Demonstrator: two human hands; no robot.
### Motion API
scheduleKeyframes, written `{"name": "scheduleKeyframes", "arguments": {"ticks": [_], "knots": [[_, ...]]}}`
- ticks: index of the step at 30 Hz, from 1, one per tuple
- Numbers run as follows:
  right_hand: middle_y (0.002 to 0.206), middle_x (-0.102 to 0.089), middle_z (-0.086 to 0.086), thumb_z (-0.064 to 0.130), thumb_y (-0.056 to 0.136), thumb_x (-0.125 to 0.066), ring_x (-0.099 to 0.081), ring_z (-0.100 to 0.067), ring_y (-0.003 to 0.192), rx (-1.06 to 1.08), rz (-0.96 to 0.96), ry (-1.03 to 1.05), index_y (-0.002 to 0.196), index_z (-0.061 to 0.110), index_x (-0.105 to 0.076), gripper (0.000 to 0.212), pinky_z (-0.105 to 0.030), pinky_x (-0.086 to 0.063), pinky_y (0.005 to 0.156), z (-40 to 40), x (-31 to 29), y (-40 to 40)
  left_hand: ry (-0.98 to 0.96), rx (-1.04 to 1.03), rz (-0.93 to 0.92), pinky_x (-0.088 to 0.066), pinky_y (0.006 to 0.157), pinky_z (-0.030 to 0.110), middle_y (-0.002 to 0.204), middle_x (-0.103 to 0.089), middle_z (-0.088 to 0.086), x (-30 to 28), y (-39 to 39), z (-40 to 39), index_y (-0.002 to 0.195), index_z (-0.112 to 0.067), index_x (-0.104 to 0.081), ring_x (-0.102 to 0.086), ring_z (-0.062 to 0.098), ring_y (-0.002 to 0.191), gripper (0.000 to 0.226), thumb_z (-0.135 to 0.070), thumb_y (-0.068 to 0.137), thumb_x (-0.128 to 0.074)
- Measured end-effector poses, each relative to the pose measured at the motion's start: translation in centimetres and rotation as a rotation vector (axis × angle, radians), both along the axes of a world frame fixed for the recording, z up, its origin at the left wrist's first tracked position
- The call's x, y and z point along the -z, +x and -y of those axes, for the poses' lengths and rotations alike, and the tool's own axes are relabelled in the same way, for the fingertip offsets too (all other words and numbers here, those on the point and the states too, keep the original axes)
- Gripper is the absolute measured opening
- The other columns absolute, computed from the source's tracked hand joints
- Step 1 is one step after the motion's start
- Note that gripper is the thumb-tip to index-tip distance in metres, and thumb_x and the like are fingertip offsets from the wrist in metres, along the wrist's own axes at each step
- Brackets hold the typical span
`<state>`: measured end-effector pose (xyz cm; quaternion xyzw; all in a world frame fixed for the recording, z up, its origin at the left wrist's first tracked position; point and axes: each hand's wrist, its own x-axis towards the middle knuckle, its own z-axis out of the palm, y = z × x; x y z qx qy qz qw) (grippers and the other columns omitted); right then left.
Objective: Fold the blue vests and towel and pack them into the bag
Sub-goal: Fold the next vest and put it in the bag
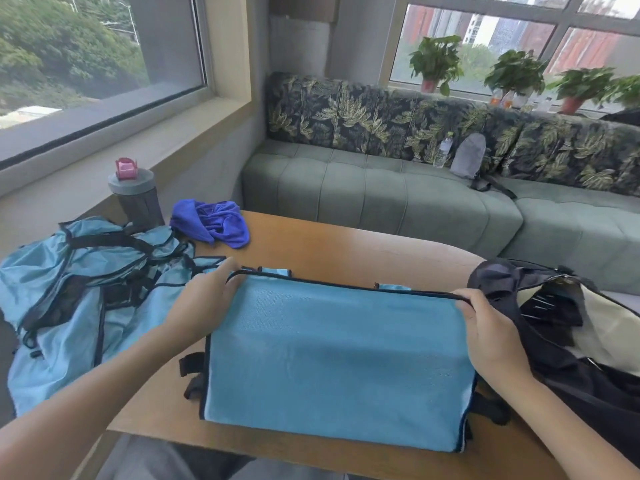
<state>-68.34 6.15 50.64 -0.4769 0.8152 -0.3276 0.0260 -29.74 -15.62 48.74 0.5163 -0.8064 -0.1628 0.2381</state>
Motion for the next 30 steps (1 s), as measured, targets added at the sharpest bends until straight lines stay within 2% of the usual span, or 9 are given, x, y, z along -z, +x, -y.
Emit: {"name": "scheduleKeyframes", "arguments": {"ticks": [5, 8, 12, 17, 21, 22, 24, 26, 30], "knots": [[0.096, -0.060, 0.006, 0.030, 0.108, -0.040, -0.054, -0.021, 0.086, -0.021, -0.081, -0.001, 0.119, 0.023, -0.059, 0.023, -0.036, -0.042, 0.071, 6.7, 1.8, -2.6, 0.063, -0.018, 0.008, -0.048, 0.071, 0.045, 0.083, -0.067, 0.009, 2.9, -3.1, 7.5, 0.096, -0.027, -0.045, -0.063, 0.040, 0.083, 0.015, -0.039, 0.105, -0.047], [0.097, -0.062, 0.003, 0.032, 0.109, -0.036, -0.057, -0.025, 0.087, -0.009, -0.121, 0.160, 0.116, 0.025, -0.056, 0.022, -0.038, -0.044, 0.070, 10.8, 5.0, -4.1, 0.123, -0.023, 0.081, -0.050, 0.074, 0.046, 0.088, -0.067, 0.012, 5.8, -4.6, 10.8, 0.096, -0.027, -0.045, -0.063, 0.039, 0.087, 0.017, -0.042, 0.104, -0.048], [0.097, -0.064, 0.001, 0.035, 0.108, -0.035, -0.055, -0.024, 0.081, -0.001, -0.156, 0.354, 0.100, 0.029, -0.049, 0.017, -0.038, -0.043, 0.065, 14.0, 9.6, -5.8, 0.163, -0.021, 0.284, -0.052, 0.075, 0.045, 0.094, -0.066, 0.012, 9.2, -6.2, 12.7, 0.101, -0.026, -0.045, -0.064, 0.038, 0.091, 0.016, -0.041, 0.104, -0.045], [0.095, -0.057, 0.003, 0.035, 0.107, -0.034, -0.056, -0.025, 0.080, -0.007, -0.193, 0.376, 0.093, 0.027, -0.046, 0.020, -0.040, -0.047, 0.067, 14.4, 11.4, -6.0, 0.125, -0.024, 0.345, -0.050, 0.070, 0.043, 0.091, -0.064, 0.012, 10.1, -6.7, 13.0, 0.098, -0.023, -0.041, -0.063, 0.037, 0.084, 0.017, -0.039, 0.103, -0.045], [0.114, -0.056, 0.003, 0.032, 0.104, -0.048, -0.054, -0.022, 0.101, -0.023, -0.305, 0.338, 0.115, 0.024, -0.056, 0.015, -0.038, -0.049, 0.073, 14.7, 11.7, -6.3, -0.127, 0.061, 0.466, -0.043, 0.060, 0.039, 0.096, -0.060, 0.006, 9.9, -7.0, 13.3, 0.104, -0.018, -0.049, -0.065, 0.037, 0.080, 0.026, -0.040, 0.096, -0.061], [0.119, -0.056, 0.003, 0.030, 0.103, -0.052, -0.052, -0.022, 0.108, -0.058, -0.336, 0.352, 0.123, 0.022, -0.057, 0.022, -0.038, -0.049, 0.076, 14.9, 11.7, -6.5, -0.173, 0.104, 0.494, -0.046, 0.063, 0.040, 0.100, -0.058, 0.004, 9.9, -7.2, 13.6, 0.109, -0.018, -0.054, -0.064, 0.035, 0.084, 0.030, -0.040, 0.093, -0.066], [0.125, -0.056, 0.004, 0.029, 0.103, -0.052, -0.048, -0.020, 0.116, -0.118, -0.361, 0.427, 0.132, 0.021, -0.055, 0.030, -0.036, -0.049, 0.084, 15.5, 11.6, -6.8, -0.155, 0.187, 0.541, -0.049, 0.085, 0.042, 0.114, -0.058, 0.001, 9.9, -7.7, 14.5, 0.122, -0.020, -0.057, -0.060, 0.029, 0.105, 0.036, -0.042, 0.094, -0.067], [0.124, -0.056, 0.006, 0.028, 0.103, -0.052, -0.047, -0.018, 0.116, -0.156, -0.347, 0.489, 0.130, 0.023, -0.055, 0.027, -0.033, -0.047, 0.086, 16.3, 11.3, -7.1, -0.060, 0.232, 0.578, -0.042, 0.099, 0.040, 0.127, -0.057, -0.003, 9.3, -8.3, 15.4, 0.129, -0.024, -0.055, -0.054, 0.024, 0.120, 0.037, -0.042, 0.098, -0.062], [0.114, -0.055, 0.002, 0.025, 0.100, -0.059, -0.053, -0.022, 0.109, -0.182, -0.270, 0.601, 0.113, 0.023, -0.063, 0.014, -0.039, -0.048, 0.089, 17.5, 9.5, -7.6, 0.028, 0.252, 0.693, -0.037, 0.097, 0.039, 0.123, -0.060, -0.001, 8.0, -9.3, 16.1, 0.120, -0.024, -0.056, -0.051, 0.023, 0.121, 0.024, -0.033, 0.099, -0.061]]}}
